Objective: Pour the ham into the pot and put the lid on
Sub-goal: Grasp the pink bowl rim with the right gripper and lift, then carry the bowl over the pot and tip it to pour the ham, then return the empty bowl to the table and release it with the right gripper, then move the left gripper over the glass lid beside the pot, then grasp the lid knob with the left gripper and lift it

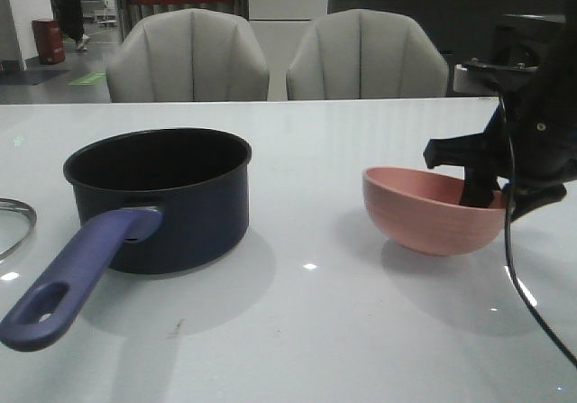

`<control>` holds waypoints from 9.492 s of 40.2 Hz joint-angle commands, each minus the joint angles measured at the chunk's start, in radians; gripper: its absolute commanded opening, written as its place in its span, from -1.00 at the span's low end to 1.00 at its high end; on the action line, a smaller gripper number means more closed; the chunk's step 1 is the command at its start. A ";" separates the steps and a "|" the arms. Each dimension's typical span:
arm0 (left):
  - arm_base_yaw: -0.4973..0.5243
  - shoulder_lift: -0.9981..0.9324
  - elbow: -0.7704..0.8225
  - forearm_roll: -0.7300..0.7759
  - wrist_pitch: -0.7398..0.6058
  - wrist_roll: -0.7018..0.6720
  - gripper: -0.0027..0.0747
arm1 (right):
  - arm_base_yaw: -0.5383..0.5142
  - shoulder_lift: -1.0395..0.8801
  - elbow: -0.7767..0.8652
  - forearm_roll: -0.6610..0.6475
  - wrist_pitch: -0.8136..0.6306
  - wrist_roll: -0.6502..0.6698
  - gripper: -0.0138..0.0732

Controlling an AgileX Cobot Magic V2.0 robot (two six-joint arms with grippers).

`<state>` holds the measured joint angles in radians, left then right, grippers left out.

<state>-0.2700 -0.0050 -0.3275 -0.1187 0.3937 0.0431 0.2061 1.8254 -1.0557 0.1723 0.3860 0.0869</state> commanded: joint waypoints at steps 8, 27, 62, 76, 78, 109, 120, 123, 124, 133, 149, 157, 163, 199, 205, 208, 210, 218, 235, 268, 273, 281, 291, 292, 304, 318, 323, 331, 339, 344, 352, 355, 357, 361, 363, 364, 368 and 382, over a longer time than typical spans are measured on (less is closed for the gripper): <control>-0.007 -0.009 -0.024 -0.003 -0.077 -0.004 0.72 | 0.000 -0.044 -0.021 0.005 -0.064 -0.013 -0.37; -0.007 -0.009 -0.024 -0.003 -0.077 -0.004 0.72 | 0.139 -0.124 -0.327 0.119 0.044 -0.093 -0.37; -0.007 -0.009 -0.024 -0.003 -0.077 -0.004 0.72 | 0.535 0.025 -0.189 0.086 -1.218 -0.771 -0.37; -0.007 -0.009 -0.024 -0.003 -0.077 -0.004 0.72 | 0.596 0.190 -0.189 0.124 -1.626 -1.356 -0.37; -0.007 -0.009 -0.024 -0.003 -0.077 -0.004 0.72 | 0.597 0.211 -0.189 0.104 -1.676 -1.398 -0.37; -0.007 -0.009 -0.024 -0.003 -0.077 -0.004 0.72 | 0.599 0.260 -0.221 0.155 -1.669 -1.164 -0.37; -0.007 -0.009 -0.024 -0.003 -0.077 -0.004 0.72 | 0.610 0.120 -0.231 0.395 -1.468 -0.812 -0.37; -0.007 -0.009 -0.024 -0.003 -0.077 -0.004 0.72 | 0.610 0.075 -0.231 0.424 -1.372 -0.802 -0.37; -0.007 -0.009 -0.024 -0.003 -0.077 -0.004 0.72 | 0.610 0.057 -0.231 0.434 -1.328 -0.802 -0.37; -0.007 -0.009 -0.024 -0.003 -0.077 -0.004 0.72 | 0.610 -0.128 -0.231 0.535 -0.846 -0.803 -0.37; -0.007 -0.009 -0.024 -0.003 -0.077 -0.004 0.72 | 0.438 -0.345 -0.231 0.517 -0.140 -0.831 -0.37; -0.007 -0.009 -0.024 -0.003 -0.077 -0.004 0.72 | 0.271 -0.357 -0.231 0.389 0.084 -0.735 -0.37; -0.007 -0.009 -0.024 -0.003 -0.077 -0.004 0.72 | 0.160 -0.344 -0.228 0.166 0.130 -0.487 -0.37; -0.007 -0.009 -0.024 -0.003 -0.077 -0.004 0.72 | 0.008 -0.023 -0.230 0.081 0.172 -0.212 -0.23; -0.007 -0.009 -0.024 -0.003 -0.077 -0.004 0.72 | 0.008 -0.012 -0.230 0.081 0.183 -0.212 -0.05; -0.007 -0.009 -0.024 -0.003 -0.077 -0.004 0.72 | 0.008 -0.012 -0.233 0.079 0.196 -0.212 0.03; -0.007 -0.009 -0.024 -0.003 -0.077 -0.004 0.72 | 0.008 -0.012 -0.241 0.065 0.217 -0.212 0.08; -0.007 -0.009 -0.024 -0.003 -0.077 -0.004 0.72 | 0.007 -0.047 -0.308 -0.027 0.336 -0.212 0.12; -0.007 -0.009 -0.024 -0.003 -0.077 -0.004 0.72 | 0.013 -0.404 -0.278 -0.092 0.312 -0.212 0.11; -0.007 -0.009 -0.024 -0.005 -0.100 -0.004 0.72 | 0.093 -1.412 0.643 -0.037 -0.396 -0.211 0.11; -0.007 -0.009 -0.024 -0.005 -0.100 -0.004 0.72 | 0.093 -1.554 0.752 -0.035 -0.386 -0.211 0.11; -0.007 -0.009 -0.024 -0.005 -0.100 -0.004 0.72 | 0.093 -1.639 0.870 -0.035 -0.386 -0.211 0.11; -0.007 -0.009 -0.023 -0.005 -0.088 -0.004 0.72 | 0.093 -1.639 0.891 -0.035 -0.386 -0.211 -0.34; -0.007 -0.009 -0.023 -0.005 -0.084 -0.004 0.72 | 0.093 -1.639 0.891 -0.035 -0.386 -0.211 -0.33; -0.004 0.077 -0.058 -0.004 0.024 -0.027 0.75 | 0.092 -1.639 0.891 -0.035 -0.386 -0.211 -0.35; -0.004 0.466 -0.204 0.092 0.077 -0.253 0.88 | 0.092 -1.639 0.891 -0.035 -0.386 -0.211 -0.35; -0.004 0.621 -0.272 0.152 0.087 -0.332 0.87 | 0.092 -1.639 0.891 -0.035 -0.386 -0.211 -0.35; 0.052 0.852 -0.387 0.177 0.183 -0.375 0.87 | 0.092 -1.639 0.891 -0.035 -0.386 -0.211 -0.35; 0.189 1.034 -0.460 0.149 0.216 -0.375 0.87 | 0.092 -1.639 0.891 -0.035 -0.386 -0.211 -0.35; 0.249 1.131 -0.523 0.119 0.235 -0.368 0.87 | 0.092 -1.639 0.891 -0.035 -0.386 -0.211 -0.35; 0.274 1.298 -0.667 0.090 0.333 -0.270 0.87 | 0.092 -1.639 0.891 -0.035 -0.386 -0.211 -0.35; 0.274 1.367 -0.729 0.075 0.377 -0.243 0.87 | 0.092 -1.639 0.891 -0.035 -0.386 -0.211 -0.35; 0.274 1.410 -0.762 0.083 0.399 -0.243 0.87 | 0.092 -1.639 0.891 -0.035 -0.386 -0.211 -0.35; 0.286 1.501 -0.818 0.083 0.442 -0.243 0.87 | 0.092 -1.639 0.891 -0.035 -0.386 -0.211 -0.35; 0.293 1.534 -0.846 0.081 0.462 -0.243 0.87 | 0.092 -1.639 0.891 -0.035 -0.386 -0.211 -0.35; 0.299 1.555 -0.857 0.081 0.471 -0.243 0.87 | 0.092 -1.639 0.891 -0.035 -0.386 -0.211 -0.35; 0.318 1.616 -0.909 0.078 0.497 -0.240 0.87 | 0.092 -1.639 0.891 -0.035 -0.386 -0.211 -0.35; 0.337 1.783 -1.035 0.063 0.584 -0.159 0.87 | 0.092 -1.639 0.891 -0.035 -0.386 -0.211 -0.35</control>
<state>0.0624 1.7896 -1.3111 -0.0437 0.9709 -0.1251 0.2991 0.1762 -0.1371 0.1318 0.0869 -0.1227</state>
